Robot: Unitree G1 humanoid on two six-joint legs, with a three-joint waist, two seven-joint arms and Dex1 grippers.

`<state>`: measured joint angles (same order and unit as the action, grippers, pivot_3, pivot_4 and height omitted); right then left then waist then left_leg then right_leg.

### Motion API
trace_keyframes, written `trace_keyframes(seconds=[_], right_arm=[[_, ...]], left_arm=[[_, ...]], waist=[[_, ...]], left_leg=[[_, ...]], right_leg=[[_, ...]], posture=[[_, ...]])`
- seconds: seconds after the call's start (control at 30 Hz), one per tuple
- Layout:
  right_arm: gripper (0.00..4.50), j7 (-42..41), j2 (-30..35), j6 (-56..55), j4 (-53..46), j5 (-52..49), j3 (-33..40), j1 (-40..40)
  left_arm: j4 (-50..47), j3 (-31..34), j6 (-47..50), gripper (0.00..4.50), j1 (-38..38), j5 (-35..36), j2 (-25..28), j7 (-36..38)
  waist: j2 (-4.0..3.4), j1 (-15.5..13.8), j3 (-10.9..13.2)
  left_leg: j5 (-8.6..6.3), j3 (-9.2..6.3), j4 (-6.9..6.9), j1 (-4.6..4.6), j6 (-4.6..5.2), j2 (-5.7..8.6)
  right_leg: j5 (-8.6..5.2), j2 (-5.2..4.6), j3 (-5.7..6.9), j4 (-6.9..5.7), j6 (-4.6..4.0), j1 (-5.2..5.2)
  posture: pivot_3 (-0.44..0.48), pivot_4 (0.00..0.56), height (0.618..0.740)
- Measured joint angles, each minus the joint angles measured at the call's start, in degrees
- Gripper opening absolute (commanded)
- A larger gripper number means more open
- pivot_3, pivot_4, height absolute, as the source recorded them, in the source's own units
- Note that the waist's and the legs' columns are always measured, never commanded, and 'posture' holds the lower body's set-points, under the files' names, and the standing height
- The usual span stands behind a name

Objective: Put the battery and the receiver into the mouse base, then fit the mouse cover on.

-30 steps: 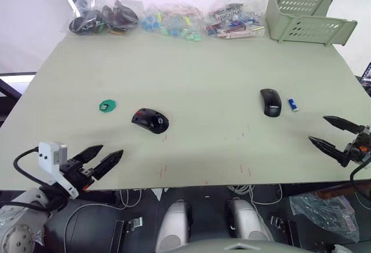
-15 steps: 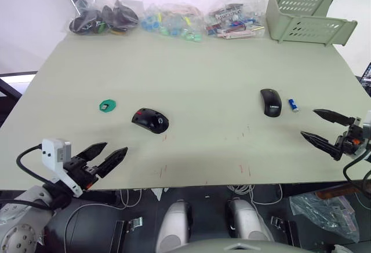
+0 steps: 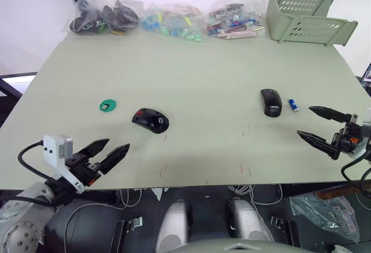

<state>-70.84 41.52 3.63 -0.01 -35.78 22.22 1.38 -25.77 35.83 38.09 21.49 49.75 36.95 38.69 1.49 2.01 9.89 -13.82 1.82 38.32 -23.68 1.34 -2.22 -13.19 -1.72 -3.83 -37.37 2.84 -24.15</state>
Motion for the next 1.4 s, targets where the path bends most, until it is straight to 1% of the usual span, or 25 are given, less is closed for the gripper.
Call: trace_keyframes(seconds=[0.33, 0.5, 0.63, 0.77, 0.8, 0.87, 0.9, 0.93, 0.97, 1.03, 1.07, 1.13, 1.23, 1.27, 1.33, 1.4], right_arm=[[4.43, 0.22, -0.32, 1.08, -1.84, -0.23, -0.45, -0.01], [4.43, 1.14, -1.25, 3.5, -7.98, -2.42, -2.37, 0.2], [4.43, 1.25, -1.24, 5.39, -11.59, -3.81, -4.08, 0.57], [4.43, 1.29, -1.24, 6.63, -14.43, -4.62, -6.04, 1.55], [4.43, 1.42, -1.26, 6.91, -14.81, -4.65, -6.41, 1.84], [4.43, 1.55, -1.27, 7.05, -15.0, -4.66, -6.54, 2.0], [4.43, 1.64, -1.32, 7.12, -14.99, -4.68, -6.56, 1.91], [4.43, 1.76, -1.42, 7.16, -15.04, -4.68, -6.61, 1.79], [4.43, 1.79, -1.45, 7.15, -15.05, -4.68, -6.61, 1.76], [4.43, 2.06, -1.87, 6.89, -15.17, -4.53, -6.63, 1.21], [4.43, 2.22, -2.09, 6.73, -15.32, -4.46, -6.57, 0.97], [4.43, 2.69, -2.72, 6.17, -15.85, -4.32, -6.67, 0.34], [4.43, 3.48, -3.53, 5.46, -17.15, -3.78, -6.62, -0.72], [4.43, 3.74, -3.64, 5.22, -17.28, -3.68, -6.56, -0.93], [4.43, 4.61, -3.96, 4.72, -18.03, -3.42, -6.13, -2.28], [4.43, 5.28, -4.37, 4.55, -19.14, -3.27, -5.98, -3.17]], left_arm=[[1.83, 0.0, 0.04, 4.43, -1.22, -0.08, 1.02, 1.09], [4.09, 0.03, 0.35, 4.43, -4.07, -0.09, 1.29, -0.42], [5.13, -0.33, 0.27, 4.43, -6.17, -0.57, 2.78, 0.1], [10.96, -3.36, -1.14, 4.43, -12.18, -3.08, 8.01, 6.38], [13.64, -5.06, -1.16, 4.43, -15.32, -2.94, 10.48, 10.9], [14.52, -5.64, -1.33, 4.43, -16.73, -3.01, 11.67, 13.24], [16.17, -7.38, -2.07, 4.43, -18.31, -3.7, 13.35, 16.2], [18.57, -10.87, -3.75, 4.43, -20.63, -6.06, 15.85, 20.57], [19.02, -11.64, -4.15, 4.43, -21.19, -6.69, 16.21, 21.52], [23.99, -18.41, -7.28, 4.43, -26.96, -10.79, 19.16, 28.68], [25.67, -20.36, -8.46, 4.43, -29.15, -12.15, 19.77, 30.73], [31.9, -25.37, -12.21, 4.43, -36.03, -16.21, 21.58, 36.93], [44.07, -32.71, -19.46, 4.43, -48.2, -23.24, 23.2, 47.22], [46.37, -34.19, -20.96, 4.43, -50.54, -24.5, 23.19, 48.59], [55.8, -42.37, -25.72, 4.43, -59.99, -27.99, 22.59, 50.32], [62.46, -48.2, -30.08, 4.43, -66.46, -30.08, 21.77, 50.57]], waist=[[0.0, 0.01, 0.0], [0.0, -0.01, 0.0], [0.01, -0.11, 0.0], [0.01, -0.41, 0.0], [0.01, -0.58, 0.0], [0.01, -0.6, 0.0], [0.01, -0.71, 0.0], [0.01, -0.85, 0.0], [0.0, -0.86, 0.01], [0.01, -1.16, 0.01], [0.01, -1.35, 0.01], [0.01, -1.49, 0.01], [0.01, -1.44, 0.01], [0.01, -1.31, 0.01], [0.04, -1.51, 0.02], [0.06, -1.65, 0.02]], left_leg=[[0.0, 0.0, 0.0, 0.01, 0.0, 0.0], [0.0, -0.02, 0.0, 0.01, 0.0, -0.01], [0.0, -0.03, 0.0, 0.01, 0.0, 0.0], [0.01, -0.04, 0.03, 0.01, -0.01, 0.0], [0.0, -0.04, 0.03, 0.0, -0.01, 0.01], [0.0, -0.01, 0.02, -0.02, -0.01, 0.0], [0.0, 0.01, 0.01, -0.02, -0.01, 0.01], [0.0, 0.01, 0.01, -0.02, -0.01, 0.01], [0.0, 0.02, 0.0, -0.02, -0.01, 0.01], [0.01, 0.0, 0.01, -0.02, -0.01, 0.0], [0.01, -0.02, 0.02, -0.01, -0.01, 0.0], [0.02, -0.04, 0.05, -0.02, -0.02, -0.01], [0.02, -0.01, 0.07, -0.03, -0.01, -0.01], [0.02, 0.01, 0.07, -0.04, -0.01, 0.0], [0.02, -0.08, 0.09, -0.1, -0.01, -0.01], [0.02, -0.14, 0.11, -0.11, -0.01, 0.0]], right_leg=[[-0.01, 0.01, 0.0, -0.01, 0.01, 0.0], [-0.01, 0.04, 0.0, -0.08, 0.01, -0.01], [-0.01, 0.03, 0.01, -0.08, 0.01, 0.0], [-0.03, 0.05, 0.05, -0.13, 0.02, -0.02], [-0.03, 0.05, 0.05, -0.12, 0.01, -0.02], [-0.02, 0.05, 0.04, -0.08, 0.01, -0.05], [0.0, 0.03, 0.02, -0.09, -0.02, -0.05], [0.0, 0.05, 0.02, -0.09, -0.03, -0.06], [0.0, 0.05, 0.02, -0.08, -0.03, -0.06], [0.0, 0.1, 0.03, -0.12, -0.02, -0.07], [0.0, 0.11, 0.04, -0.15, -0.02, -0.07], [-0.01, 0.15, 0.05, -0.21, -0.01, -0.07], [-0.01, 0.17, 0.02, -0.23, 0.0, -0.07], [-0.01, 0.18, 0.02, -0.22, 0.0, -0.08], [0.01, 0.26, 0.01, -0.24, 0.03, -0.08], [0.03, 0.3, 0.0, -0.27, 0.08, -0.07]], posture=[[0.0, 0.15, 0.74], [0.0, 0.15, 0.74], [0.0, 0.15, 0.74], [0.0, 0.15, 0.74], [0.0, 0.15, 0.74], [0.0, 0.15, 0.74], [0.0, 0.15, 0.74], [0.0, 0.15, 0.74], [0.0, 0.15, 0.74], [0.0, 0.15, 0.74], [0.0, 0.15, 0.74], [0.0, 0.15, 0.74], [0.0, 0.15, 0.74], [0.0, 0.15, 0.74], [0.0, 0.15, 0.74], [0.0, 0.15, 0.74]])
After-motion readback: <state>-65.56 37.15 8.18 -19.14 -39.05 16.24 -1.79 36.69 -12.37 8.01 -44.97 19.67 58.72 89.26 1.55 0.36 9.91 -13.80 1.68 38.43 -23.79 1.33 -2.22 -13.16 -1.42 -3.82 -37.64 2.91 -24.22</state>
